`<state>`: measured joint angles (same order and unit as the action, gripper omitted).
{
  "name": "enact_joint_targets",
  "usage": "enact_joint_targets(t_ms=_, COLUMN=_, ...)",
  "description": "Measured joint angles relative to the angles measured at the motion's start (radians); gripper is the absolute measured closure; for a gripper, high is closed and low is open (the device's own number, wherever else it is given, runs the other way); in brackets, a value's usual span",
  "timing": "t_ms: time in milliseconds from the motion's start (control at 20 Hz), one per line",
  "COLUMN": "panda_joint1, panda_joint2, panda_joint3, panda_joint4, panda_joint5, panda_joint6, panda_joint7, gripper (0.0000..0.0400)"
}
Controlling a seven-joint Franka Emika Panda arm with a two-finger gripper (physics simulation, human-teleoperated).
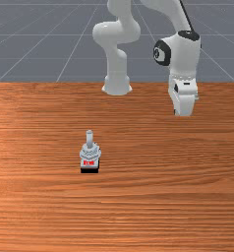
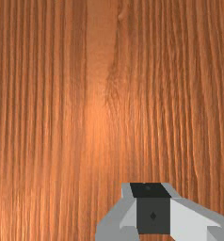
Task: Turn on the trigger
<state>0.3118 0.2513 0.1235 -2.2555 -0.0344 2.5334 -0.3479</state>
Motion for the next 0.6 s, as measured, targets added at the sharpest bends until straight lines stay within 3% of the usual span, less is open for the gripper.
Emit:
enact_joint_targets(t_ms=100, panda_joint1=0.021, panda_joint2=0.028, panda_joint3=-0.02, panda_joint4=0.007, panda_joint5=-0.052, panda_joint6=0.009, panda_joint7=0.048, gripper=0.04)
enact_joint_targets(t_ms=150, panda_joint1=0.014, panda_joint2=0.033, panda_joint3=-0.014, panda_joint4=0.0, panda_joint5=-0.036, panda_joint6=0.023, panda_joint7=0.032, gripper=0.04)
enact_joint_targets(t_ms=200, panda_joint1=0.035, panda_joint2=0.046, panda_joint3=-0.033, panda_joint4=0.015, panda_joint5=-0.081, panda_joint6=0.005, panda_joint7=0.075, gripper=0.04)
enact_joint_targets(t_ms=250, panda_joint1=0.02, panda_joint2=0.036, panda_joint3=-0.026, panda_joint4=-0.013, panda_joint5=-0.018, panda_joint6=0.044, panda_joint7=0.097, gripper=0.04)
enact_joint_targets(t_ms=350, panda_joint1=0.007, panda_joint2=0.024, panda_joint3=-0.034, panda_joint4=-0.033, panda_joint5=-0.012, panda_joint6=0.052, panda_joint7=0.096, gripper=0.04)
enact_joint_targets(t_ms=400, panda_joint1=0.025, panda_joint2=0.007, panda_joint3=-0.076, panda_joint4=-0.059, panda_joint5=0.002, panda_joint6=0.059, panda_joint7=0.279, gripper=0.04)
enact_joint_targets(t_ms=600, panda_joint1=-0.07, panda_joint2=-0.044, panda_joint3=-0.126, panda_joint4=-0.136, panda_joint5=0.027, panda_joint6=0.086, panda_joint7=0.21, gripper=0.04)
